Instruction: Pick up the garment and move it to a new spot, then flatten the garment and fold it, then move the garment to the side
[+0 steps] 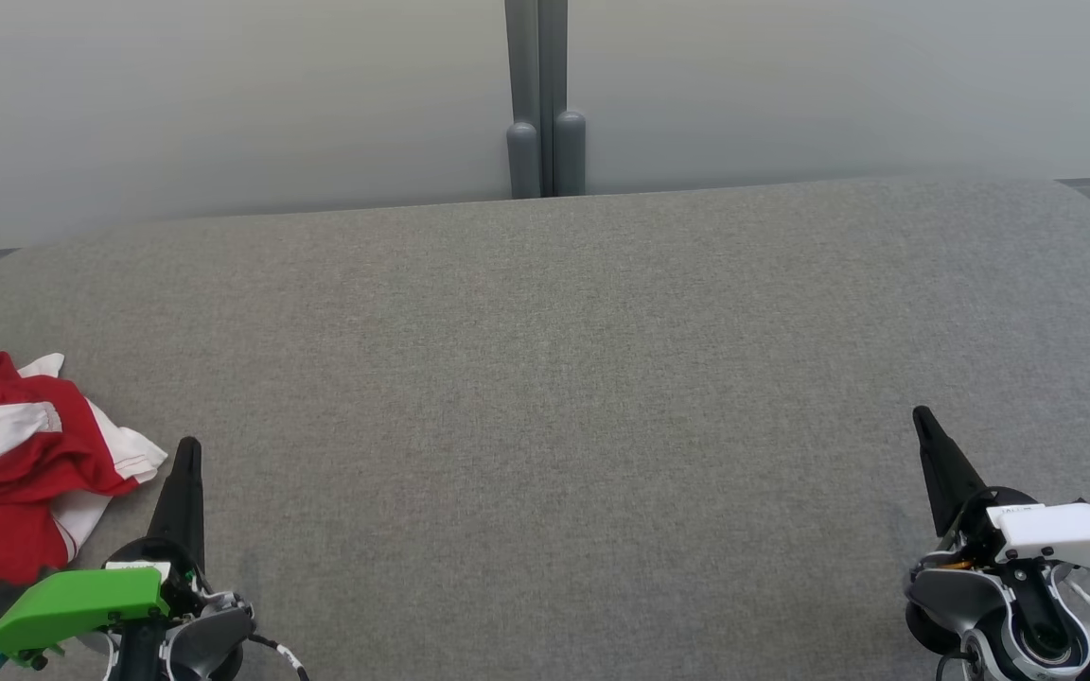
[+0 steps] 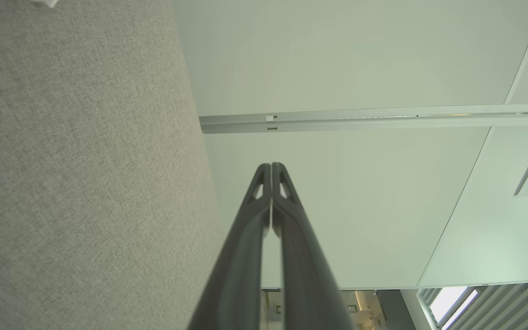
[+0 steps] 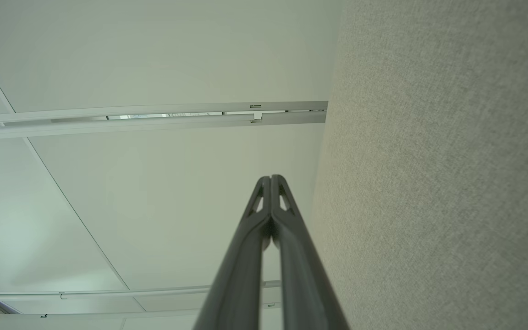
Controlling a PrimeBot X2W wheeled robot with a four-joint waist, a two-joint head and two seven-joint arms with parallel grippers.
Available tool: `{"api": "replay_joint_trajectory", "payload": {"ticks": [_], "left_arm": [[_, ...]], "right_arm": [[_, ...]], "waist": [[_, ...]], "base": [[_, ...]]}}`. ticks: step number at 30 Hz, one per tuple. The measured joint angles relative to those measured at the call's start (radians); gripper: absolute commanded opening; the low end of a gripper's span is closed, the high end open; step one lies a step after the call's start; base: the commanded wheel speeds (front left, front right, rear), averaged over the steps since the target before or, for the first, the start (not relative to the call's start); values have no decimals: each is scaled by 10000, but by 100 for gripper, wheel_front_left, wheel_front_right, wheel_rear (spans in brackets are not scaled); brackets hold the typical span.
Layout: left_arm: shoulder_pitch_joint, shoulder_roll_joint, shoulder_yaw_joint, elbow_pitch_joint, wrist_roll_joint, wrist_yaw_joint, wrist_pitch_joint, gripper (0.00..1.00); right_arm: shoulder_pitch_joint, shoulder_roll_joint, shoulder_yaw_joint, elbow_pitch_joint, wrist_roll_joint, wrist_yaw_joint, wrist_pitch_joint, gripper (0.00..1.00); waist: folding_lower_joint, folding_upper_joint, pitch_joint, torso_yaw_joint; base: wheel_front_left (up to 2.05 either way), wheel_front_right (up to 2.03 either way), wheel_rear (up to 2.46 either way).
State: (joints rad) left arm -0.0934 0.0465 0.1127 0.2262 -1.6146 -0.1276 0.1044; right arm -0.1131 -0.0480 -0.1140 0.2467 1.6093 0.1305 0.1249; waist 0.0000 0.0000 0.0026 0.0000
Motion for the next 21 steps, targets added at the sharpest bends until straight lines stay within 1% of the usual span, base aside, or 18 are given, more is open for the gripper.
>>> {"api": "replay_joint_trajectory", "payload": {"ticks": [21], "left_arm": [[0, 0, 0, 0, 0, 0, 0, 0]], "right_arm": [[0, 0, 0, -2, 0, 0, 0, 0]], "waist": [[0, 0, 0, 0]], "base": [[0, 0, 0]]}}
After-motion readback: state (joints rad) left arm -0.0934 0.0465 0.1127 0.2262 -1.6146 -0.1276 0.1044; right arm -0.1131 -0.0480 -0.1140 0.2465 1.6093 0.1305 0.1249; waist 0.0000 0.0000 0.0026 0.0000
